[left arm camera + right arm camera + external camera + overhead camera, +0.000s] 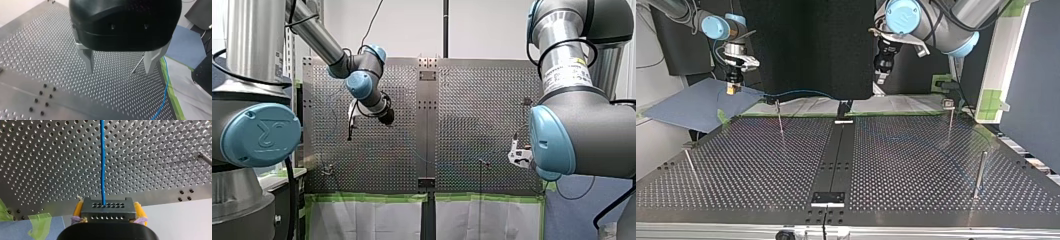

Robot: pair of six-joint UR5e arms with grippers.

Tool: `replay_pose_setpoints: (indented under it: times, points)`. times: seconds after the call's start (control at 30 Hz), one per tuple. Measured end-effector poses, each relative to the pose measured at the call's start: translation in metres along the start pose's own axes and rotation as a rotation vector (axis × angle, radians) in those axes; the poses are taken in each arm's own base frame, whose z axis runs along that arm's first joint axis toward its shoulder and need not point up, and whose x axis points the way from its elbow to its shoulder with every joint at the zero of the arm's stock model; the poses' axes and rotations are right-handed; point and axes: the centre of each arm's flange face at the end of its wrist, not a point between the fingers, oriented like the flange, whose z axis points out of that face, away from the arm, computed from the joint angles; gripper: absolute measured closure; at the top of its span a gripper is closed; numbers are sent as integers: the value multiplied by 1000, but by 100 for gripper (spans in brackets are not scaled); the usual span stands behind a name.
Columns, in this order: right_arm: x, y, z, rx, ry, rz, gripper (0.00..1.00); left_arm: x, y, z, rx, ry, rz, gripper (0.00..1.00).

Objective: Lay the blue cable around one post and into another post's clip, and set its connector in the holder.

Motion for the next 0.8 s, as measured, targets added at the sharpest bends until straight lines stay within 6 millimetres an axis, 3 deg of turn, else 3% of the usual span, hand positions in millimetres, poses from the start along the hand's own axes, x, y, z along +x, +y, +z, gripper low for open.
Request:
replay_pose_setpoints:
  times: [0.3,0.53,0.8]
  points:
    - [-4,0,-2,1,-11,-13,100,1,-42,20,109,-46,8,0]
    - [-25,5,-8,-10,-46,-29,100,2,-77,34,176,-91,-3,0]
    - [-28,8,-8,-13,-41,-31,100,5,-116,46,252,-137,-12,0]
